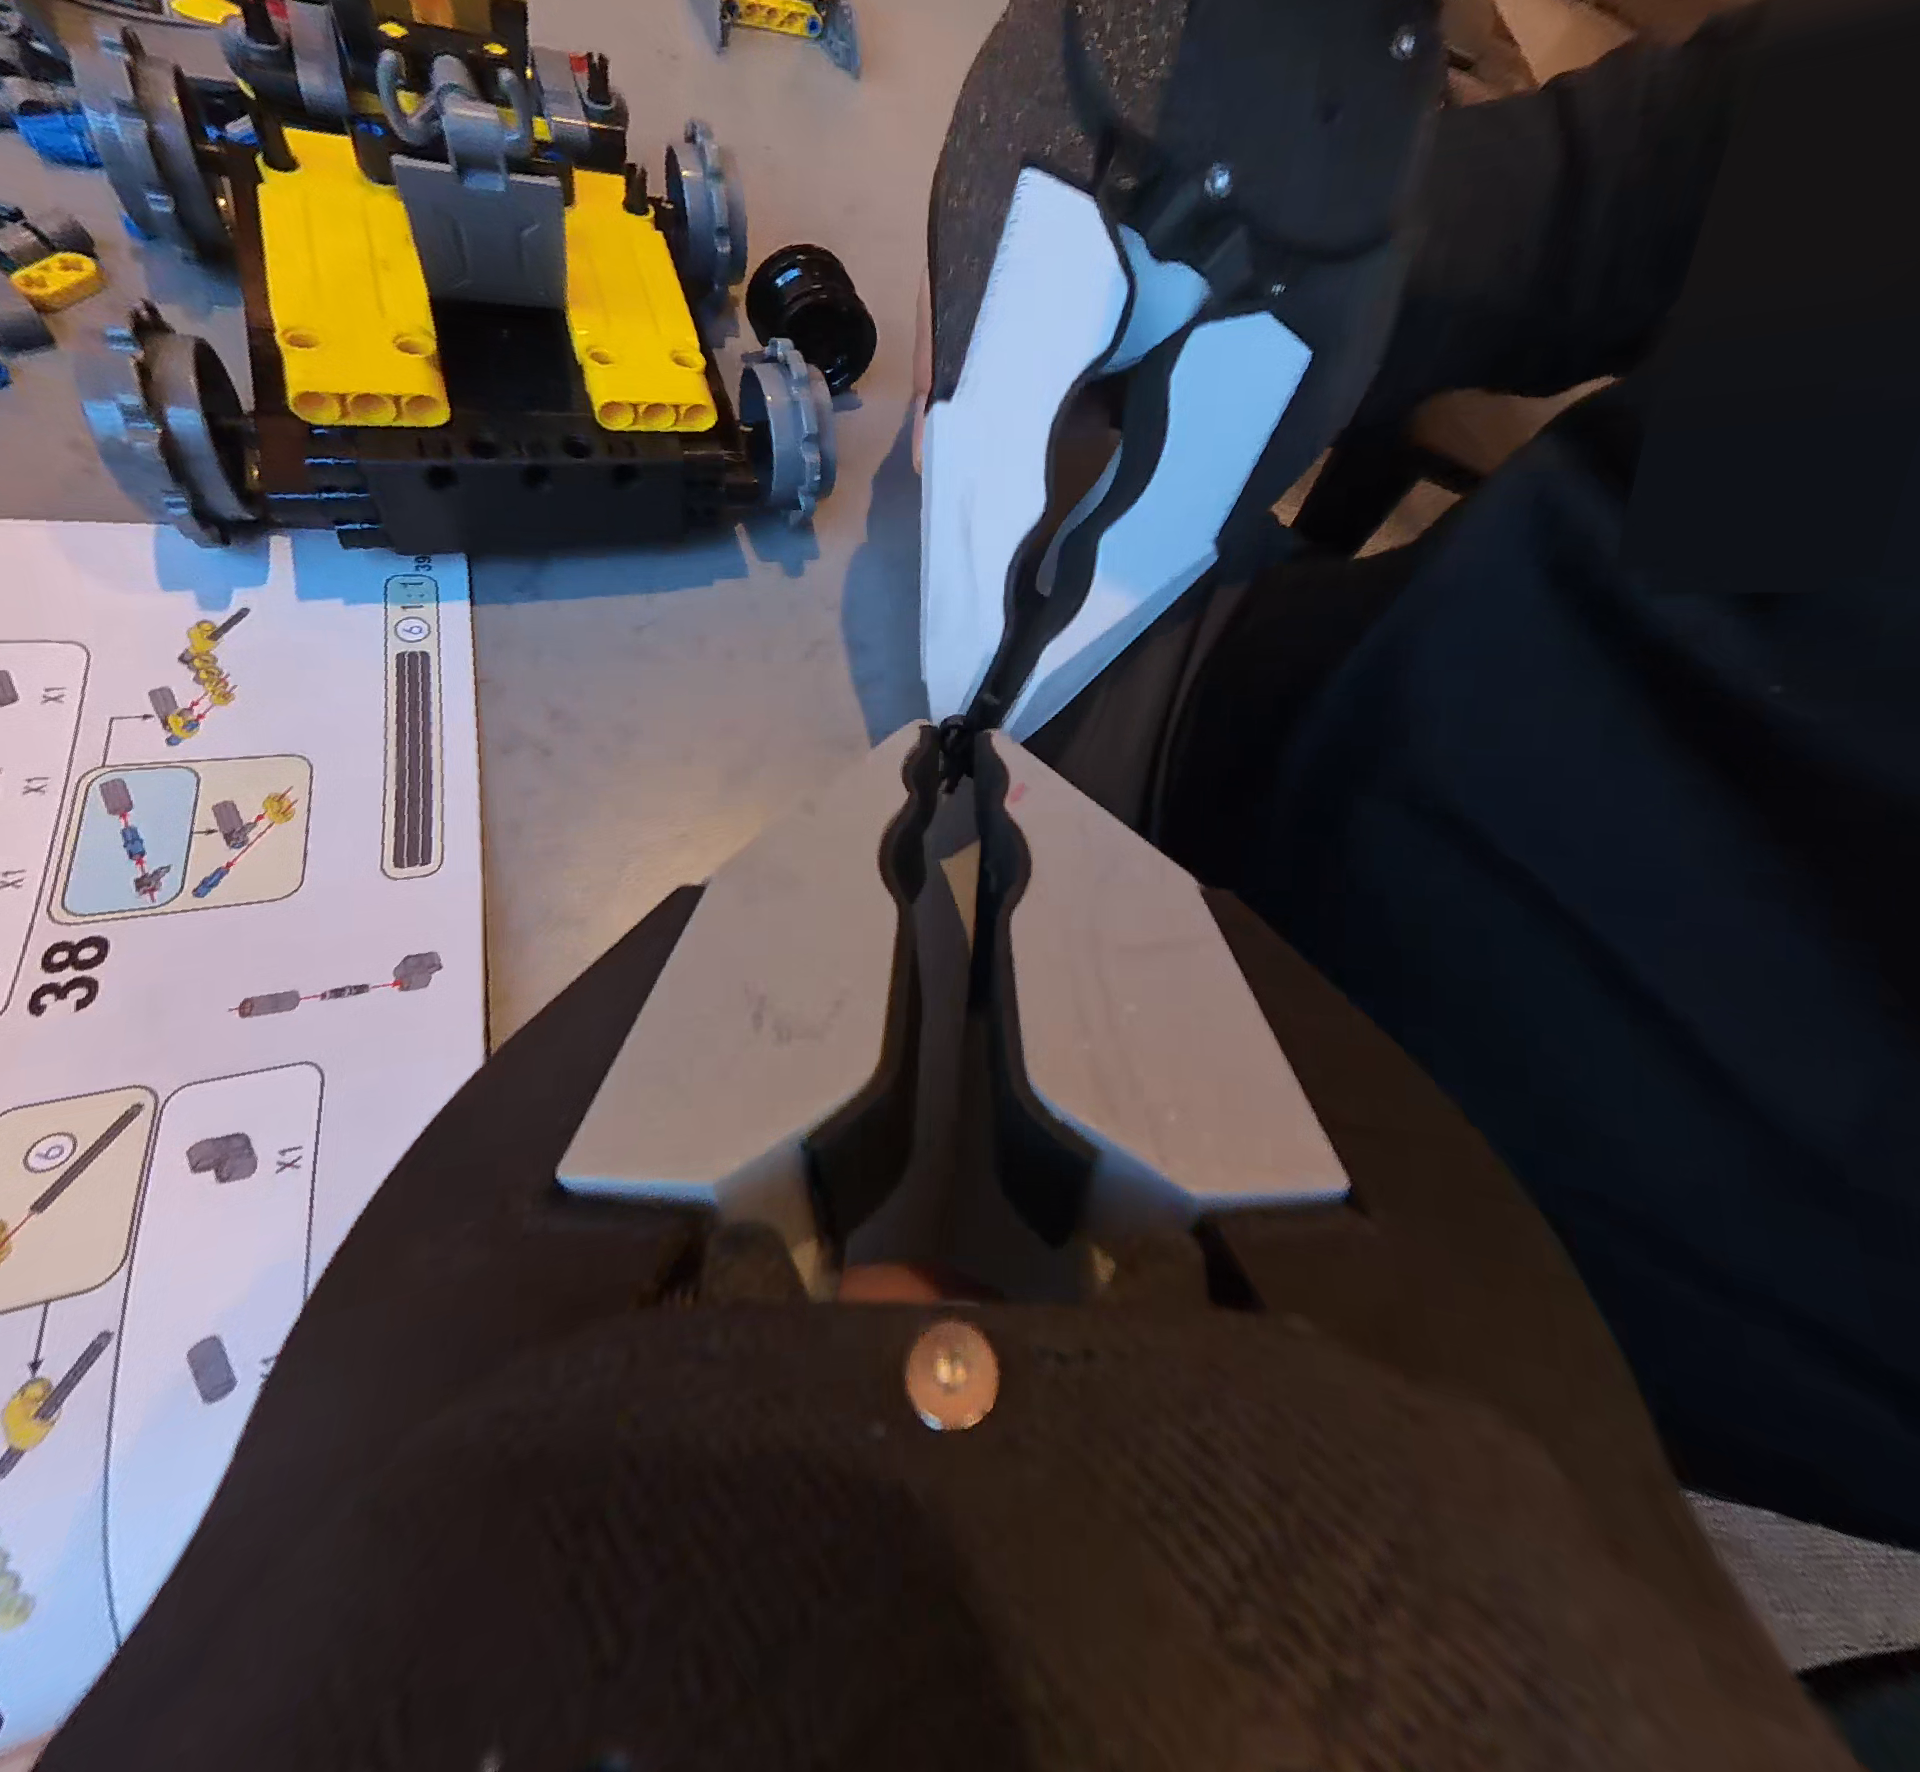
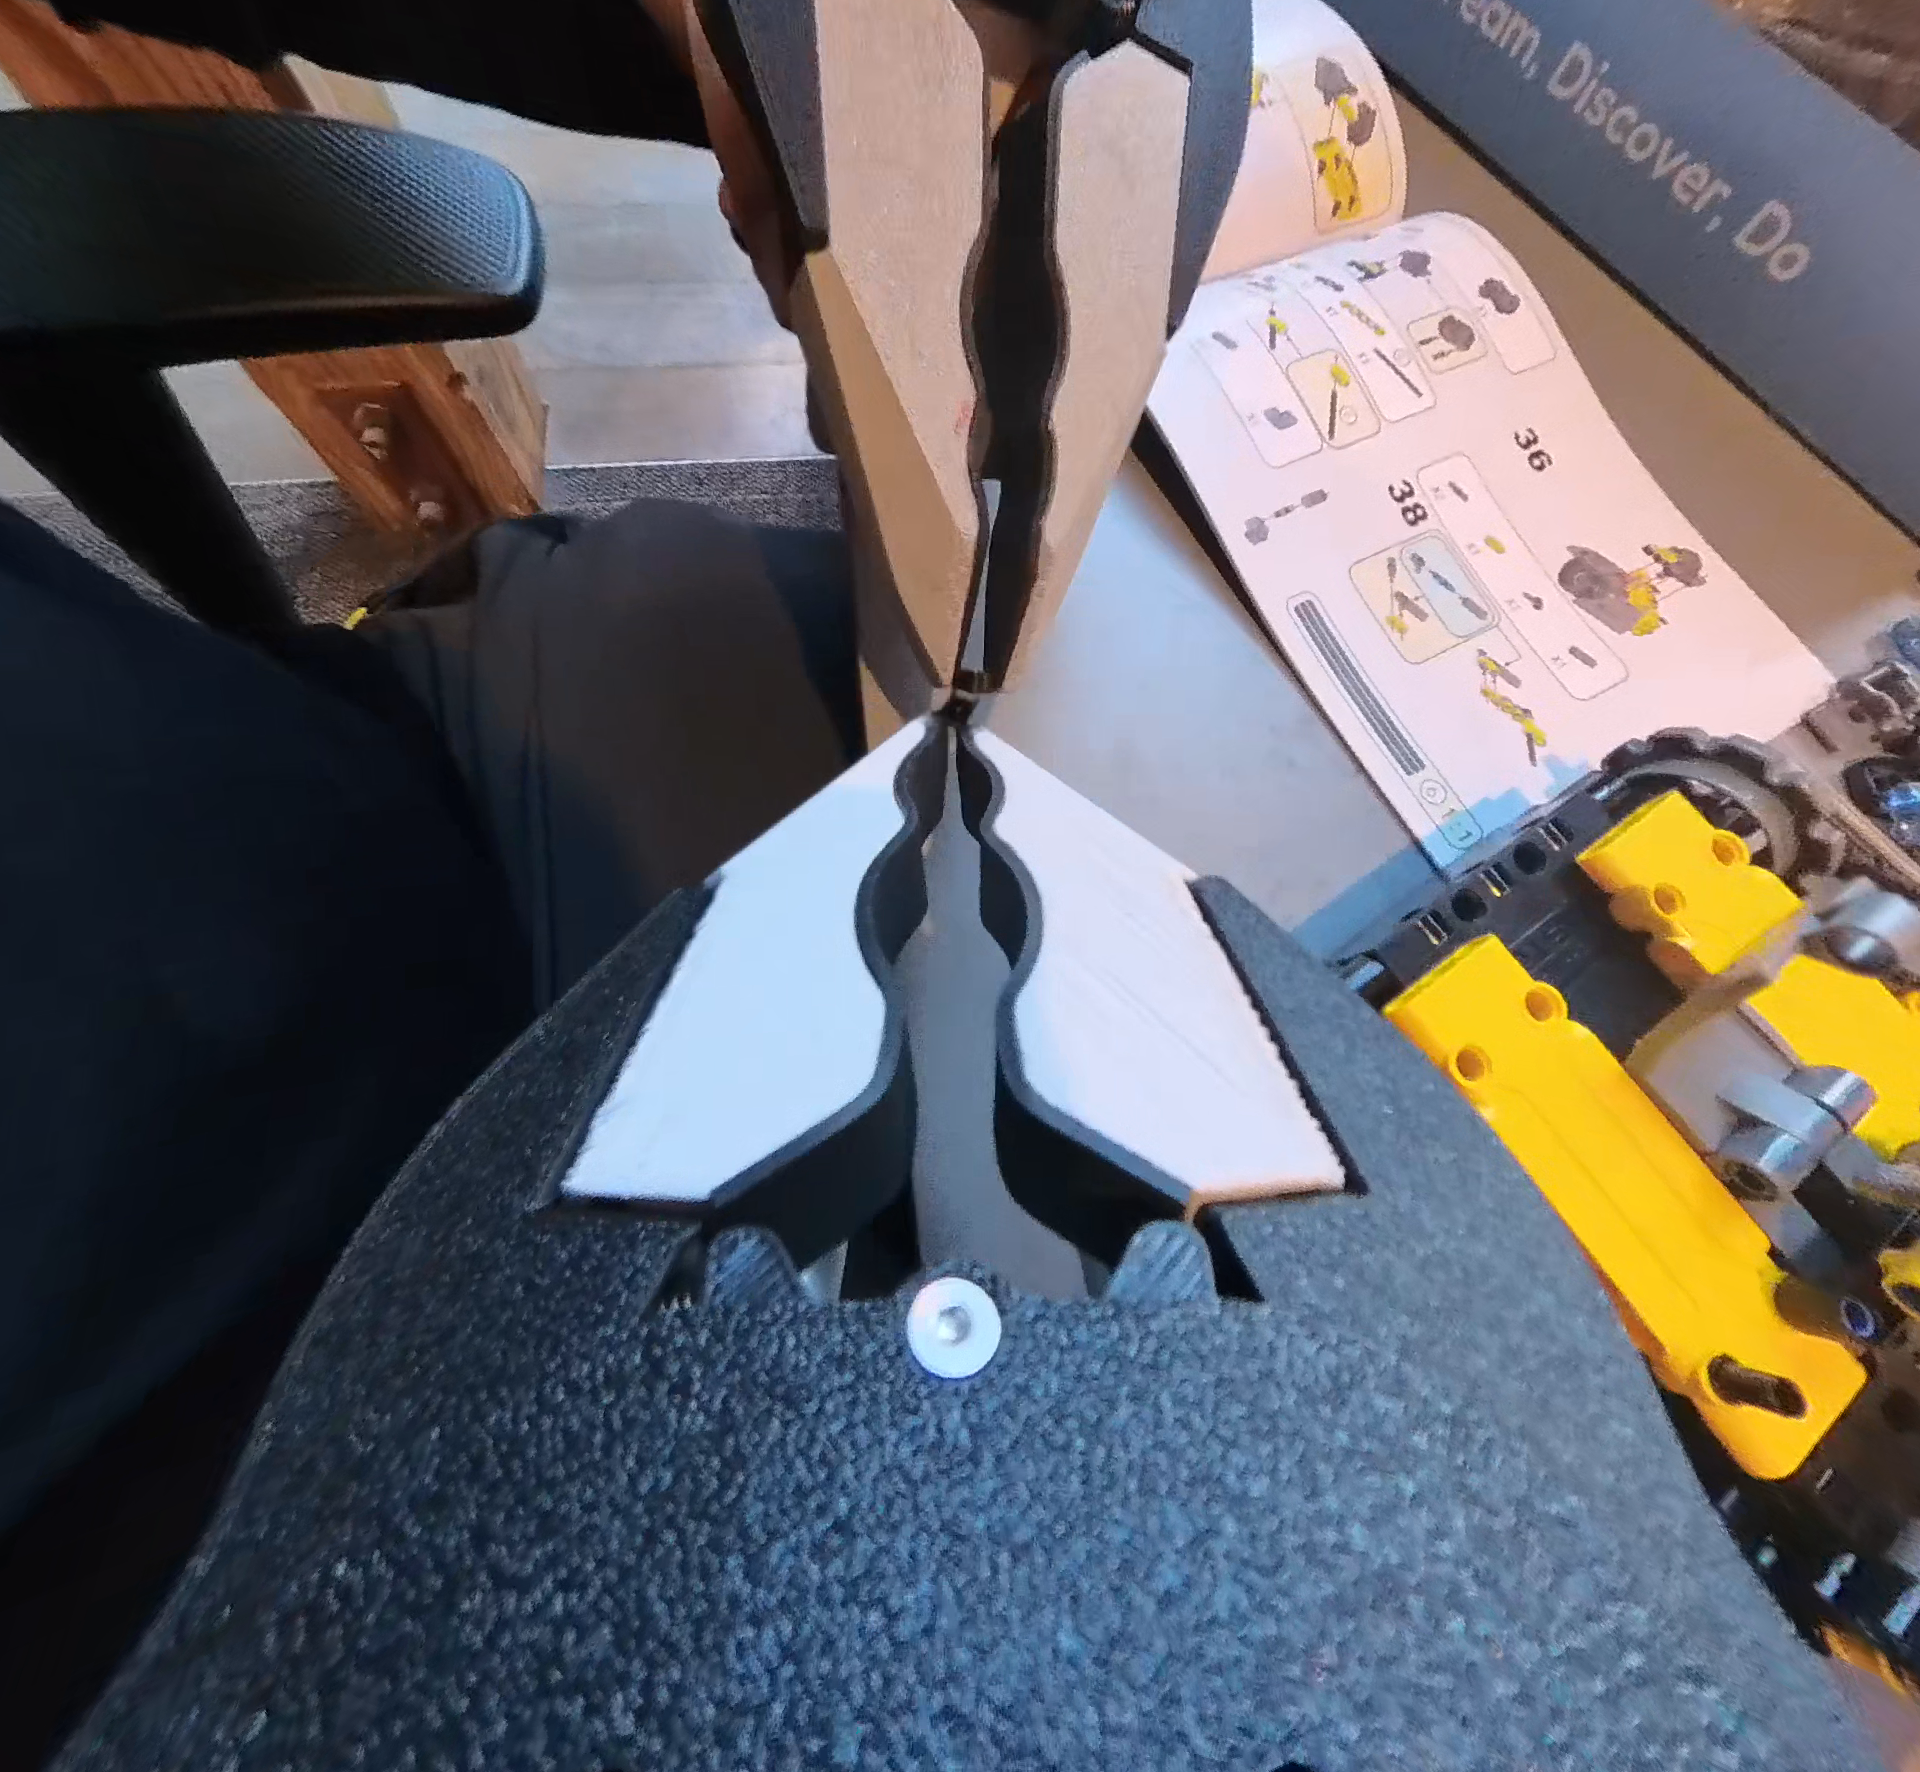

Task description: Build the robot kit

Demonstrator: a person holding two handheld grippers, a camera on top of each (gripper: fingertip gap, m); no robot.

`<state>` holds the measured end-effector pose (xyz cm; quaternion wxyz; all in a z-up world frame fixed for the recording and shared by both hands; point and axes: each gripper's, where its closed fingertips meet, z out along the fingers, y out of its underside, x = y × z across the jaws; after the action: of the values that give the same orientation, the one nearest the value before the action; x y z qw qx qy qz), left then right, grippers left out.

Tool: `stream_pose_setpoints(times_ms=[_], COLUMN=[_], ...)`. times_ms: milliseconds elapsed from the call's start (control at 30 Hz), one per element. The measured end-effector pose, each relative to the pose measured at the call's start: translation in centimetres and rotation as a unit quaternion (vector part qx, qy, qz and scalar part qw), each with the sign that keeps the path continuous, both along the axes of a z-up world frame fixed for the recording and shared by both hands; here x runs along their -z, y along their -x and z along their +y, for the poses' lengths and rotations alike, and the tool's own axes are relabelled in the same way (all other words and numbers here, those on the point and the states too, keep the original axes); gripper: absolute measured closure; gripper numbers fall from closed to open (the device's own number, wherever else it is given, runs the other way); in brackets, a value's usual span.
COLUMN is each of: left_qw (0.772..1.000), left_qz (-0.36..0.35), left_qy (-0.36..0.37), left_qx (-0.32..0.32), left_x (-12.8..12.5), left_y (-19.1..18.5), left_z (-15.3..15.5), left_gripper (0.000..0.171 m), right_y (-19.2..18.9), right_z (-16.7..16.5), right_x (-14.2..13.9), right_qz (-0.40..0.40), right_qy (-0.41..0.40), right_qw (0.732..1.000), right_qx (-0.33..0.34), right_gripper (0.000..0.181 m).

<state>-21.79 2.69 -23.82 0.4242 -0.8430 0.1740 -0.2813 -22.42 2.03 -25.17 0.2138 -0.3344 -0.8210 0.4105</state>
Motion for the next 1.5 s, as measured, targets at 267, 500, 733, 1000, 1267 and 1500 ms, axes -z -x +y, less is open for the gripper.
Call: stream_pose_setpoints(times_ms=[267,500,733,1000,1267,1500], left_qw=[0.997,0.993,0.982,0.981,0.982,0.981], left_qz=[0.05,0.056,0.124,0.141,0.135,0.144], left_qy=[0.021,0.013,0.023,0.052,0.044,0.039], left_qx=[-0.05,-0.099,-0.141,-0.125,-0.12,-0.123], left_x=[1.4,1.4,2.5,3.5,3.4,3.4], left_y=[2.2,3.3,4.4,3.6,3.0,3.0], left_z=[-0.4,-0.5,0.0,0.7,0.8,0.8], left_gripper=[0.167,0.167,0.168,0.167,0.167,0.167], right_y=[0.8,0.0,-0.2,-0.1,2.0,2.4], right_z=[1.9,2.2,3.2,6.1,5.4,6.2], right_x=[0.8,0.5,-1.0,-0.9,0.4,0.6], right_qz=[-0.041,-0.033,-0.021,-0.015,-0.019,-0.023], right_qy=[0.005,0.011,0.034,-0.026,-0.099,-0.122], right_qw=[0.997,0.997,0.992,0.987,0.984,0.978], right_qx=[0.057,0.075,0.12,0.161,0.15,0.169], right_gripper=[0.181,0.181,0.172,0.172,0.181,0.179])
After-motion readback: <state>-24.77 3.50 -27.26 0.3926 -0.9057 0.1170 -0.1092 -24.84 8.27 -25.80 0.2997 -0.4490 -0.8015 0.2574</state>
